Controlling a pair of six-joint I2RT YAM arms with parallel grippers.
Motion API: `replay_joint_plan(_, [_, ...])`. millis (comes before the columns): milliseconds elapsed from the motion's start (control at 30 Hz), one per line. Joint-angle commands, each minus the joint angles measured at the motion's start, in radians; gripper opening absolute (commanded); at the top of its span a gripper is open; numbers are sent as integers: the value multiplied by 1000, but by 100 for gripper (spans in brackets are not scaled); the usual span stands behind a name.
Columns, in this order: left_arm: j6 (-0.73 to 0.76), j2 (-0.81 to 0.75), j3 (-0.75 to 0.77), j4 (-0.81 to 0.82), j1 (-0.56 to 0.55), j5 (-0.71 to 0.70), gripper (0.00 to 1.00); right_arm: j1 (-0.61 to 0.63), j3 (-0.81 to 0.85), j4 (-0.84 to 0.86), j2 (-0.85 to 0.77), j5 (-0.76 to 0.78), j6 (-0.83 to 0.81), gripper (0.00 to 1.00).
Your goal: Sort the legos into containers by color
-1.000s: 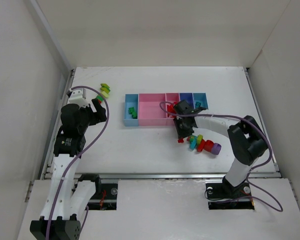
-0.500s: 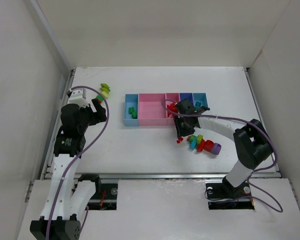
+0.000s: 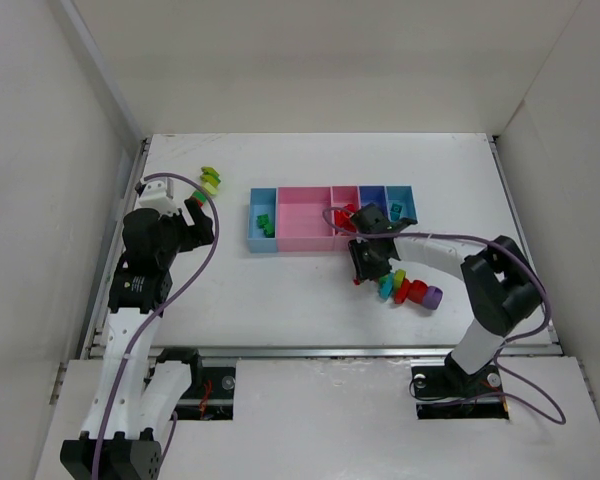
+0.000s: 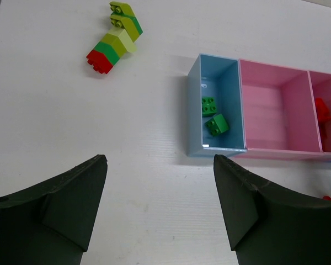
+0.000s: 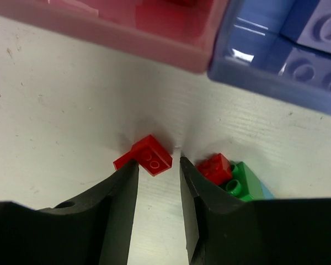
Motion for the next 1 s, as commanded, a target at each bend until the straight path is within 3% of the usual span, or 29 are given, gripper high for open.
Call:
replay_joint_plan(0, [-11, -18, -4, 41, 7, 11, 75, 0, 46, 47, 13, 0, -32, 42])
replay_joint_plan(167, [-11, -18, -4, 41, 7, 11, 75, 0, 55, 56, 33, 9, -52, 42])
replay_joint_plan(267, [-11, -18, -4, 41, 7, 11, 75, 0, 55, 70, 44, 0, -52, 36])
replay_joint_plan(500, [-11, -18, -4, 41, 7, 11, 76, 0, 67, 59, 7, -20, -52, 0])
replay_joint_plan(767, [-11, -18, -4, 41, 7, 11, 76, 0, 184, 35, -133, 9, -101, 0])
replay_joint_plan(967, [-11, -18, -4, 41, 7, 11, 76, -56, 352, 105, -67, 60, -112, 0])
